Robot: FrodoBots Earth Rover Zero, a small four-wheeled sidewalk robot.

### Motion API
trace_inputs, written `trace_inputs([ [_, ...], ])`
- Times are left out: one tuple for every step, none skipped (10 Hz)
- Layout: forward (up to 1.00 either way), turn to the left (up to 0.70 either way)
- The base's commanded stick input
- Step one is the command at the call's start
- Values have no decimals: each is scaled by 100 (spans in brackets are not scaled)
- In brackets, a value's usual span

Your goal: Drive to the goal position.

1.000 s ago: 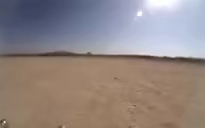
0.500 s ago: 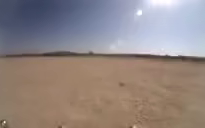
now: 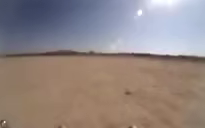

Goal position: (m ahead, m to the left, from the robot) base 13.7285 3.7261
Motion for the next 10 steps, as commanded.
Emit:
trace_inputs([
  [100,0],
  [100,0],
  [100,0],
  [100,0],
  [100,0],
  [100,0],
  [100,0],
  [100,0],
  [100,0],
  [100,0],
])
